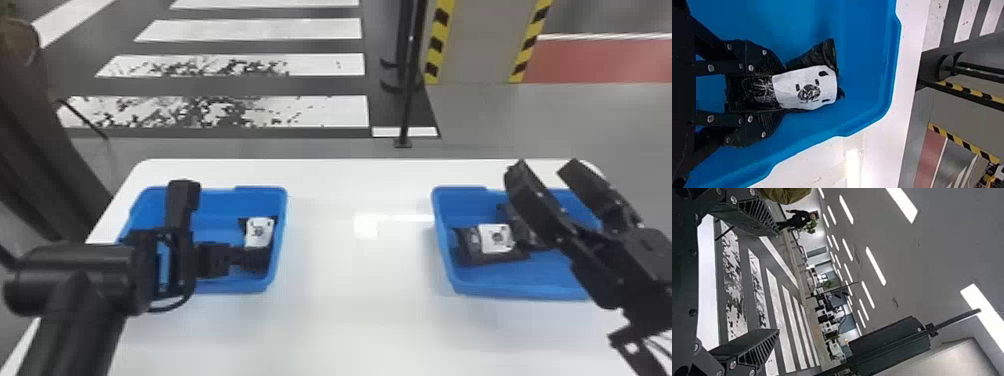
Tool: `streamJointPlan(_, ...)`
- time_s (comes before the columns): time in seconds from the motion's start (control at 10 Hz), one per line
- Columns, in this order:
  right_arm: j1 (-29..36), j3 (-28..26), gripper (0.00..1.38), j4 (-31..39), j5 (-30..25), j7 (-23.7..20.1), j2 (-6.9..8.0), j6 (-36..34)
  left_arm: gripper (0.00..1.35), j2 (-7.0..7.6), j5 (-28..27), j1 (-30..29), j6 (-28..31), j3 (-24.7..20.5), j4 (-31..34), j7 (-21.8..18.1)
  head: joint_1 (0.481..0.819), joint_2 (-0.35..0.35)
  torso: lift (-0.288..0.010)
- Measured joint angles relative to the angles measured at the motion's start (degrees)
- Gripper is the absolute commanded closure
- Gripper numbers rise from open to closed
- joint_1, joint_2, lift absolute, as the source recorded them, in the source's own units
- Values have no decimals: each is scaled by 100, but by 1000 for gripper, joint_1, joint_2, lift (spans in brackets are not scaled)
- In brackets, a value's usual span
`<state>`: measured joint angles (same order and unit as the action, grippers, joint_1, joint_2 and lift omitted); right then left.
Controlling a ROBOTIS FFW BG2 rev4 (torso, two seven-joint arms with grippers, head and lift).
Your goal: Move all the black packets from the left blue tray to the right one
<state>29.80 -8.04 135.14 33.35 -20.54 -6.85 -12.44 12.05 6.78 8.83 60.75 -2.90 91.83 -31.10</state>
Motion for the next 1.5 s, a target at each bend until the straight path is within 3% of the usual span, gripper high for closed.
streamJointPlan(0.2, 0, 44, 153, -30, 82, -14, 0, -13, 1207, -1, 79, -270, -98, -255, 297, -79, 695, 61, -140)
streamJointPlan(0.5, -7, 73, 154, -32, 163, -51, 0, -104, 1207, -17, 207, -1100, 374, -990, 1944, -157, 695, 109, -140)
streamJointPlan(0.7, -120, 109, 154, -103, 195, -181, 0, -285, 1205, -25, 580, -1397, 426, -1133, 2699, -213, 695, 112, -140)
streamJointPlan(1.0, -527, 315, 151, -387, 263, -505, 0, -660, 1205, -19, 1373, -1393, 195, -515, 3268, -273, 695, 29, -140)
streamJointPlan(1.5, -1156, 656, 153, -809, 225, -830, -29, -1352, 1205, 55, 2212, -901, -59, 748, 3311, -277, 695, -79, -140)
